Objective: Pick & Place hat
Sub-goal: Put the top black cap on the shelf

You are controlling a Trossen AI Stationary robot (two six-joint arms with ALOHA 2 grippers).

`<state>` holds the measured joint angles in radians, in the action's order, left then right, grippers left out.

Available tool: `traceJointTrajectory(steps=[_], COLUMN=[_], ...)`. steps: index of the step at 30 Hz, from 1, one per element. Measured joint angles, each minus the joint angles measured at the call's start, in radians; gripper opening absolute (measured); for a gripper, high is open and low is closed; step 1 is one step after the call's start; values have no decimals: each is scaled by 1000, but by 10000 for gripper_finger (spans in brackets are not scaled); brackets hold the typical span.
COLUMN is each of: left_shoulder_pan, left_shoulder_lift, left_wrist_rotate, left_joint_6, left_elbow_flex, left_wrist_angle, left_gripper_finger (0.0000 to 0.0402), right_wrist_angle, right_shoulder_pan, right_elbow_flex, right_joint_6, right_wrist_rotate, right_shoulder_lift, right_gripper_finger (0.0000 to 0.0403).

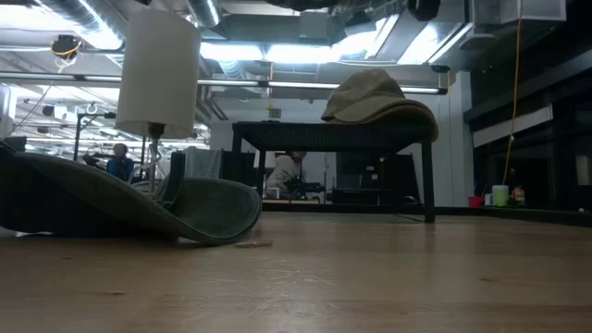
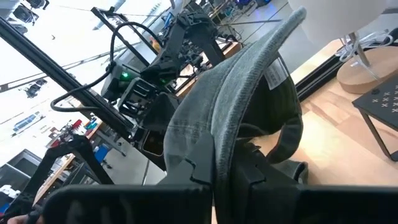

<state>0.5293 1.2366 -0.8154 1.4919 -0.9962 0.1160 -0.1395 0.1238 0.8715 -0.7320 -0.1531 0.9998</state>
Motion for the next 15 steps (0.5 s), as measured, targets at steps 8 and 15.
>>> traceJointTrajectory(steps=[8,15], left_shoulder_pan=[-3,-57], left_shoulder_lift=[0,0], left_wrist_rotate=[-3,0], left_joint_6=[-54,-67], left_elbow_flex=[0,-1], left_wrist_angle=[-18,-131], left_gripper_finger=[233,206], right_wrist_angle=[-34,-33], right_shoulder_pan=[-29,-29], right_elbow_flex=[0,0], right_joint_6=[-1,-1], right_wrist_rotate=[45,43], right_shoulder_lift=[-3,-3], right_gripper_finger=[19,20])
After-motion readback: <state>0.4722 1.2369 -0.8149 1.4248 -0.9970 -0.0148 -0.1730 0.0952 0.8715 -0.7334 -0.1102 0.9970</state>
